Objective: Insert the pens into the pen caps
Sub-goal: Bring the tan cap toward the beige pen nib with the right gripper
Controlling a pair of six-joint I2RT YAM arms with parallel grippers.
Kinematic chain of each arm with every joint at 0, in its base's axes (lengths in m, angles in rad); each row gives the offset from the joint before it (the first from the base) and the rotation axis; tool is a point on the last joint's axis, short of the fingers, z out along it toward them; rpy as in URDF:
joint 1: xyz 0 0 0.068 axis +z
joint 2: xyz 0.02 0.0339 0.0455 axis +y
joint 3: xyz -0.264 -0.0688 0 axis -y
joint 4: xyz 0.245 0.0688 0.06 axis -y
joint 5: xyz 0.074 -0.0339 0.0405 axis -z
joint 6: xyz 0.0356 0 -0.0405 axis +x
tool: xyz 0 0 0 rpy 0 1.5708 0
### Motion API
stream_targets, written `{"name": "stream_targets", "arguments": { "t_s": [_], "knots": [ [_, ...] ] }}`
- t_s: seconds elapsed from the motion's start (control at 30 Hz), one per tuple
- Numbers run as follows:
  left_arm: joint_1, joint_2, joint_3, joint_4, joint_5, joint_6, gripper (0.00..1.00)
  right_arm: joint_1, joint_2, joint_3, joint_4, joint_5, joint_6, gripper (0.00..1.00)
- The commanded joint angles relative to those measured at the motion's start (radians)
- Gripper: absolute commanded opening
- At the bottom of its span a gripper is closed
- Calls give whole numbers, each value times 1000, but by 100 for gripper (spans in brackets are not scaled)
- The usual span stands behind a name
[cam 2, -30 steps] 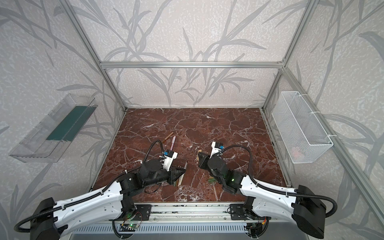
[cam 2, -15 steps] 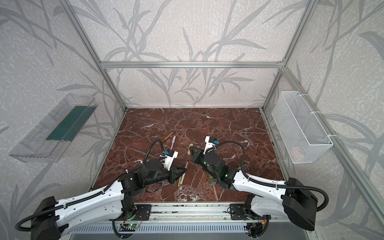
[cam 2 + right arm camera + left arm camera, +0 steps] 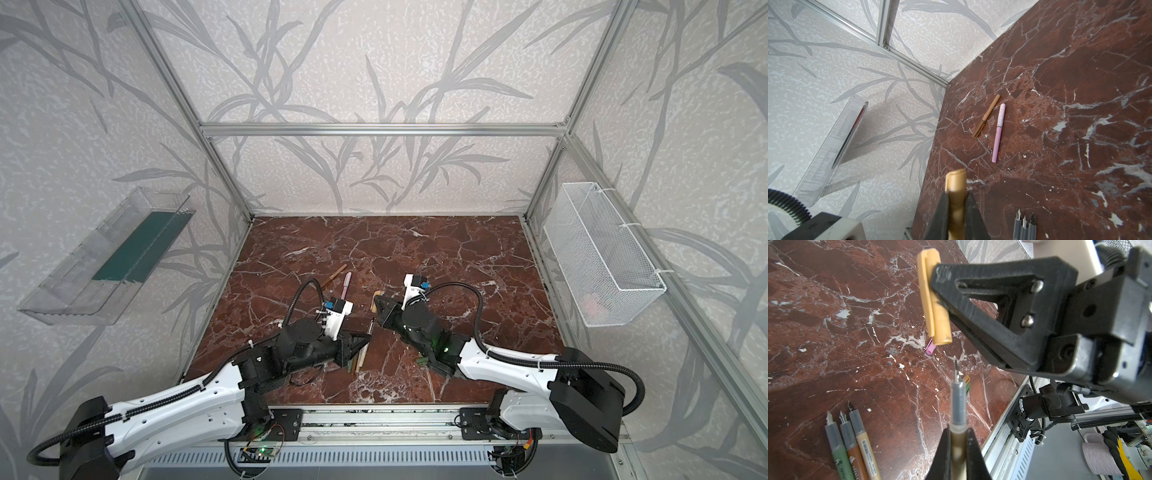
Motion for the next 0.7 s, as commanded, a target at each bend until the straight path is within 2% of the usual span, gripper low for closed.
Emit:
{"name": "stream_targets", "arguments": {
  "t_s": [0.0,0.67],
  "knots": [
    [0,-17,6,-16,-32,2,0,-3,-13,11,29,-6,-10,0],
    [2,-35,29,-57,-67,19,0,22,25,12,47,-40,14,0]
  ]
}}
